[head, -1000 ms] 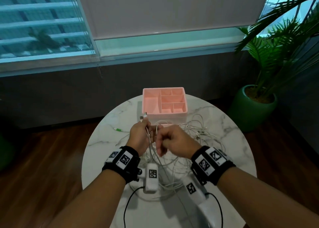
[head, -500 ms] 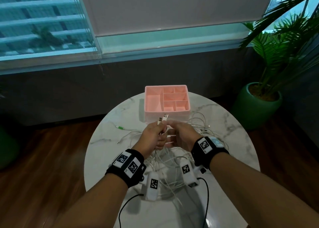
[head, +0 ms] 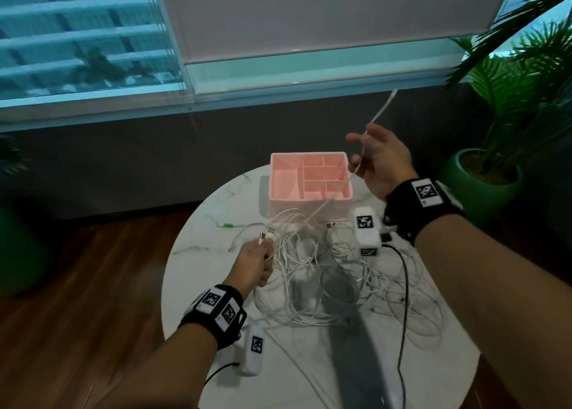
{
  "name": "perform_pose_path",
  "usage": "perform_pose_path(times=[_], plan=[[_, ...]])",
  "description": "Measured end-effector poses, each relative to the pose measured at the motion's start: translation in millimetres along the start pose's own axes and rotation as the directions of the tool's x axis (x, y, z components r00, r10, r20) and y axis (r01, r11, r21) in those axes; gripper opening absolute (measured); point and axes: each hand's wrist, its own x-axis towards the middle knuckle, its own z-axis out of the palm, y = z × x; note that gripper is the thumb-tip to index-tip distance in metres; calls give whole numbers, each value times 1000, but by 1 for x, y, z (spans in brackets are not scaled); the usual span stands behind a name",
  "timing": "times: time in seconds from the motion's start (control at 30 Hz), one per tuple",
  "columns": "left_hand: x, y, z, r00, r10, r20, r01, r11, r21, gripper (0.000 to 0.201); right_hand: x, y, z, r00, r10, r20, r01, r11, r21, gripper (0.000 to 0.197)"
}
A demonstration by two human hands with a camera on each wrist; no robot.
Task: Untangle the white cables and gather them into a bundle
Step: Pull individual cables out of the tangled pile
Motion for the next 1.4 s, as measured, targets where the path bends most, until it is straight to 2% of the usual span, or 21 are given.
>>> perform_pose_path(times=[0.07, 0.23, 0.37, 0.47, 0.53, 0.57, 0.63, 0.73, 0.8, 0.83, 0.9, 0.97, 1.0, 1.07, 1.13, 1.2, 1.23, 1.4], plan=[[1, -1, -2, 1000, 1, -25, -1, 1000, -12, 38, 2, -7, -2, 998, -20, 54, 26, 993, -111, 33], [4, 3, 0, 998, 28, -62, -30, 999, -29, 36, -2, -13, -9, 994, -18, 109, 35, 987, -158, 32], [3, 9, 0, 990, 83, -115, -87, 996, -31, 31, 4, -11, -43, 998, -29, -52, 17, 978, -207, 31], [1, 18, 1, 985, 114, -128, -130, 984, -124, 27, 12, -4, -85, 963, -36, -266, -59, 939, -339, 29], [1, 25, 0, 984, 129, -122, -149, 972, -179, 26, 12, -2, -124, 906, -89, -415, -130, 872, -472, 26], [1, 27, -2, 982, 138, -126, -161, 967, -198, 27, 13, 1, -147, 882, -117, -456, -170, 823, -541, 32], [1, 33, -4, 978, 156, -137, -185, 954, -236, 28, 9, 5, -187, 880, -111, -462, -278, 669, -689, 45], [1, 41, -2, 976, 174, -129, -204, 938, -280, 26, -10, 8, -223, 845, -102, -525, -431, 451, -781, 36], [0, 46, 4, 978, 187, -91, -206, 921, -331, 24, -17, 15, -225, 839, -133, -528, -459, 351, -816, 39], [-1, 48, 7, 979, 193, -66, -204, 914, -351, 24, -18, 19, -220, 852, -161, -498, -428, 332, -841, 42], [-2, 52, 17, 979, 202, -17, -194, 907, -374, 23, -23, 29, -191, 935, -167, -311, -238, 354, -905, 40], [-3, 55, 29, 977, 213, 30, -185, 903, -387, 24, -34, 45, -149, 995, -93, -44, 6, 473, -881, 27], [-3, 57, 34, 975, 216, 51, -179, 900, -397, 25, -43, 51, -125, 997, -29, 77, 81, 524, -848, 20], [-2, 61, 43, 972, 221, 78, -169, 892, -418, 28, -63, 69, -81, 950, 157, 269, 125, 598, -791, 14], [-1, 65, 50, 970, 230, 75, -175, 882, -437, 29, -85, 87, -47, 853, 333, 401, 148, 582, -800, 22], [-1, 70, 50, 969, 239, 54, -192, 876, -443, 29, -101, 103, -25, 752, 465, 467, 137, 583, -801, 30], [-1, 72, 49, 970, 239, 41, -197, 875, -442, 29, -106, 110, -20, 725, 499, 476, 110, 598, -794, 33], [3, 73, 22, 981, 192, -26, -179, 848, -498, 30, -104, 117, -30, 697, 521, 492, 94, 614, -784, 28]])
